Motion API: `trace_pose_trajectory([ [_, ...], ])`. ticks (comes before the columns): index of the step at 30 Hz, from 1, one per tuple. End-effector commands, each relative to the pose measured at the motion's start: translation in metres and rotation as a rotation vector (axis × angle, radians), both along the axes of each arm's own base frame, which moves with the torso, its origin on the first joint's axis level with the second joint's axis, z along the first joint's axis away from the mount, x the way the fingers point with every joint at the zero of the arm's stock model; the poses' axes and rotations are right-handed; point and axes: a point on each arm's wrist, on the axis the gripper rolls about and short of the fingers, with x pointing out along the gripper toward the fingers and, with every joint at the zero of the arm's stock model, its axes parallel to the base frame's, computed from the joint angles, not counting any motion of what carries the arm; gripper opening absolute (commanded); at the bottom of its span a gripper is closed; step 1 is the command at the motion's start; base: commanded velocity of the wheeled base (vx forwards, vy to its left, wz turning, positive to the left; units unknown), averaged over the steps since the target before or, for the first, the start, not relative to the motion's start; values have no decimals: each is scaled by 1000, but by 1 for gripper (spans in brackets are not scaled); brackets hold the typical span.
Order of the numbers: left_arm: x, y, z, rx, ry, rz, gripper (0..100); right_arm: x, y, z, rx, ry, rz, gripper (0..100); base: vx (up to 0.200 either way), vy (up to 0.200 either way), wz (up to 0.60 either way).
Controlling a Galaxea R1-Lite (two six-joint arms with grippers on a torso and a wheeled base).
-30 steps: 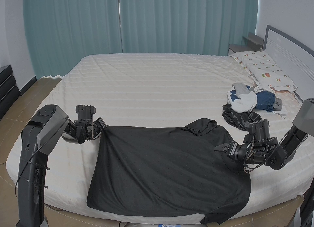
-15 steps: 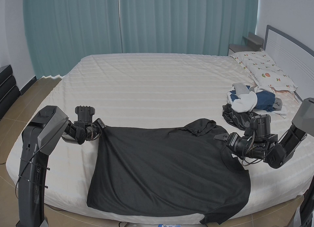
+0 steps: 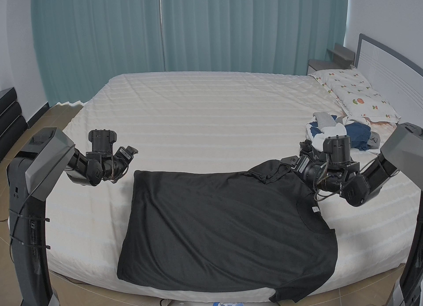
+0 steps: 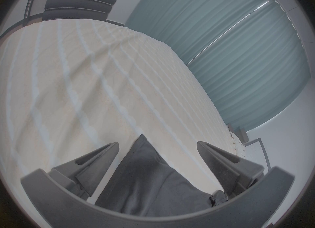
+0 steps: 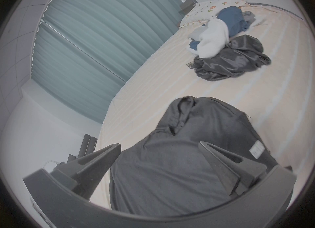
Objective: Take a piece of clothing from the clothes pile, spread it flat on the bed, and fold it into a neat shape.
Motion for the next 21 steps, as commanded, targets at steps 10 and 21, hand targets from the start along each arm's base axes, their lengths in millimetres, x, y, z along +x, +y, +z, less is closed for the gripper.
trace_pose_trajectory([
  [10,-121,-30,14,-126,172,-79,100,79,39,-77,-68,125,19,100,0,0,0],
  [21,-136,-26,1,-192,110,-37,100,96,31,-95,-126,105,31,100,0,0,0],
])
